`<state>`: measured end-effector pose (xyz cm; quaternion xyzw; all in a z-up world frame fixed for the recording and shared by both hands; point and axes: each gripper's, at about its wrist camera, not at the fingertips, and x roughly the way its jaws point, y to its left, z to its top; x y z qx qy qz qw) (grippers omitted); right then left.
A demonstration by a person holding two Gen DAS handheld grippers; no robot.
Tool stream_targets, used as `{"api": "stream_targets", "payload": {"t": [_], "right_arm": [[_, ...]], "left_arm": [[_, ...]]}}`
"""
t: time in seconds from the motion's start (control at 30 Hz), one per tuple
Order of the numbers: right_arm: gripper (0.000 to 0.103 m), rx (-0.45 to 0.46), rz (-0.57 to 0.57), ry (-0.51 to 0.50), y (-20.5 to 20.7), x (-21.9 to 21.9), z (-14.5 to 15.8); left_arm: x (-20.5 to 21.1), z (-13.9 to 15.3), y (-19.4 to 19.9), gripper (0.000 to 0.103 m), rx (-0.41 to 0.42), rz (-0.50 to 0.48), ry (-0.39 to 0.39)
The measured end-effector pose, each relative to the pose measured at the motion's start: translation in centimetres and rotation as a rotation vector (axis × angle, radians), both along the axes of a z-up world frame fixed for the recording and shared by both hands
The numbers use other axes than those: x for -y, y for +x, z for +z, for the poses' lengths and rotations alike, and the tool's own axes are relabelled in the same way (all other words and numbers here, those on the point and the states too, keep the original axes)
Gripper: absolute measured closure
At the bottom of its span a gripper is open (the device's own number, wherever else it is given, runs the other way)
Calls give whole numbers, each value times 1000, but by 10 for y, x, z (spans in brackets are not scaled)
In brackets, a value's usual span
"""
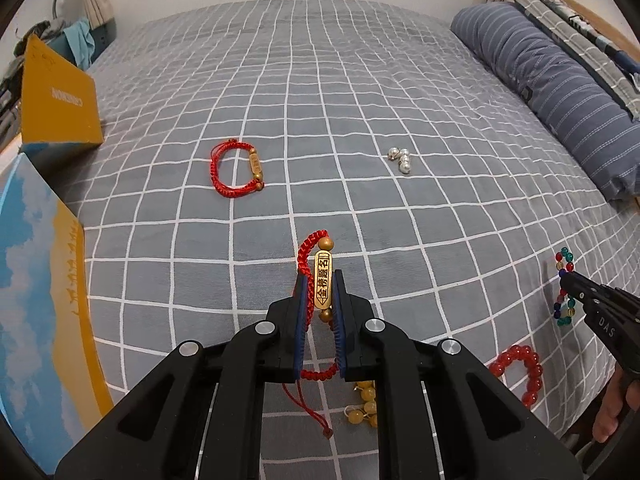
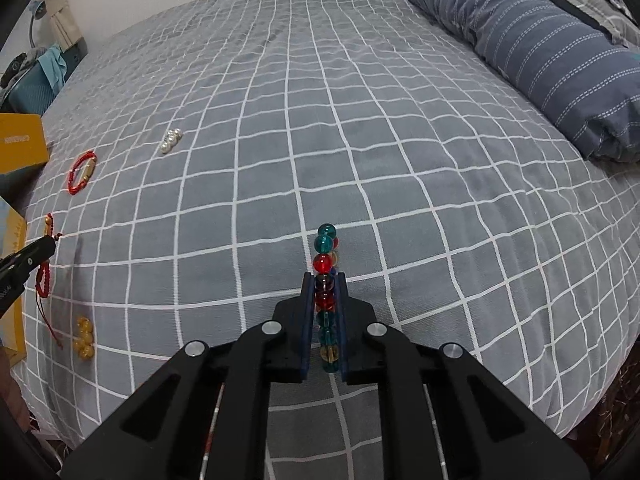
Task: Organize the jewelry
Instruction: 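Carry both bracelets over the open white box with both tools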
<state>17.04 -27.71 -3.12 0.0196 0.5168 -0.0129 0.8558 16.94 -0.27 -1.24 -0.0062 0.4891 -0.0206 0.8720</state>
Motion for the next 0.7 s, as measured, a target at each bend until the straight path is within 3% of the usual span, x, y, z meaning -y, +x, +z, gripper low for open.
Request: {"api": "stream_targets", "payload": {"t": [0.7], "right_arm": [[94,79,33,1,-17,-28,38]], "left_arm": [[-8,30,-26,92,53,-7,1]]}}
